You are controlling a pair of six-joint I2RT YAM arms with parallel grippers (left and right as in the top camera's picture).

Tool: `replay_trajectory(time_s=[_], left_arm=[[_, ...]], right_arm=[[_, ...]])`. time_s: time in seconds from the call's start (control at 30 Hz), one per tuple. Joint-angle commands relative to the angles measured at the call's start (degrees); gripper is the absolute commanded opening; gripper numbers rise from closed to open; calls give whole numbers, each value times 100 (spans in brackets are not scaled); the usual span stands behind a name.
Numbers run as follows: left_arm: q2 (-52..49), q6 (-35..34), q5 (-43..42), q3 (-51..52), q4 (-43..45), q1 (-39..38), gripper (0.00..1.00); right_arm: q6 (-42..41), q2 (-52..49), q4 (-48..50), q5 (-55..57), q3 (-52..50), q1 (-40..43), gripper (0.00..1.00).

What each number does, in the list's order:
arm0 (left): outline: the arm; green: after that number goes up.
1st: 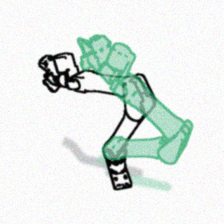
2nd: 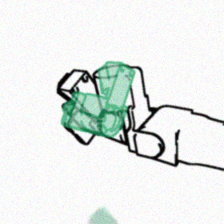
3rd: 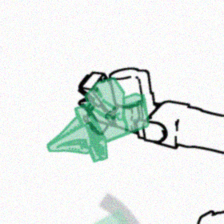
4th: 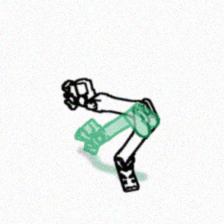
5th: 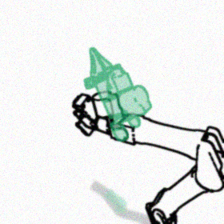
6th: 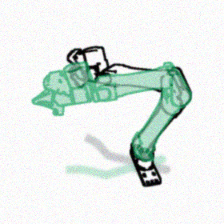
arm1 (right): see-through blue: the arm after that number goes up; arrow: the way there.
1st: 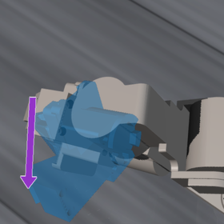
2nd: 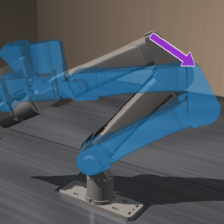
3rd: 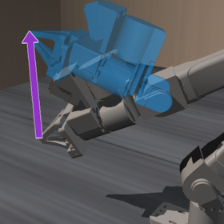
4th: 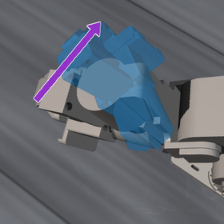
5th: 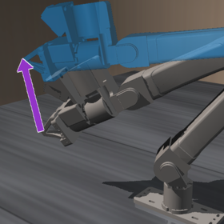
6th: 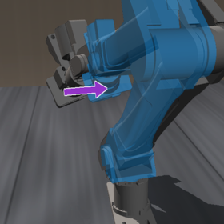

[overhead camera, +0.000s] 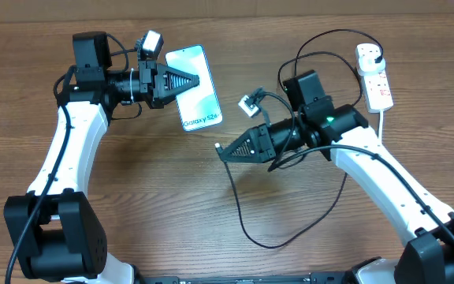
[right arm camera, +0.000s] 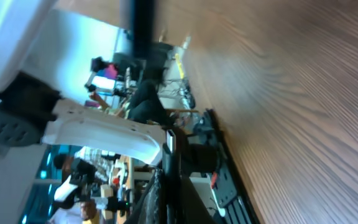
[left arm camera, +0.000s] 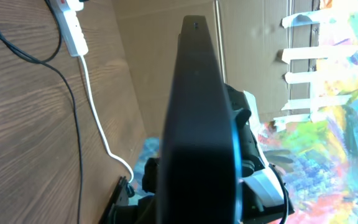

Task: Plug charger to phone and switch on socket
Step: 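Bring the plug toward the phone's bottom port held by the left gripper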

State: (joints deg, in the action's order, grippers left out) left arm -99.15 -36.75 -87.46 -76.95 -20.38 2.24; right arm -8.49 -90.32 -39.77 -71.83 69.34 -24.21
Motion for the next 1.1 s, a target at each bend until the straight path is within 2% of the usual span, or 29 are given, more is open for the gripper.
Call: replay_trajectory(time_s=[0.0,0.1,0.47,0.67,1.07], left_arm=[[26,-103,-297,-79,9,-44,4],[26,-101,-282,-79,9,-46,4],[26,-162,-74,-79,4,-79,4],[26,-166,-4,-79,4,-81,4],[26,-225,-98,-79,2,-79,4]], right_arm=[[-592,66,367,-330,120,4,4],[-949,66,721,-328,120,4,4],[-1303,66,992,70,118,-184,4],[-1744,66,1513,170,118,-343,4],[-1867,66,1681,380,118,-343,4]])
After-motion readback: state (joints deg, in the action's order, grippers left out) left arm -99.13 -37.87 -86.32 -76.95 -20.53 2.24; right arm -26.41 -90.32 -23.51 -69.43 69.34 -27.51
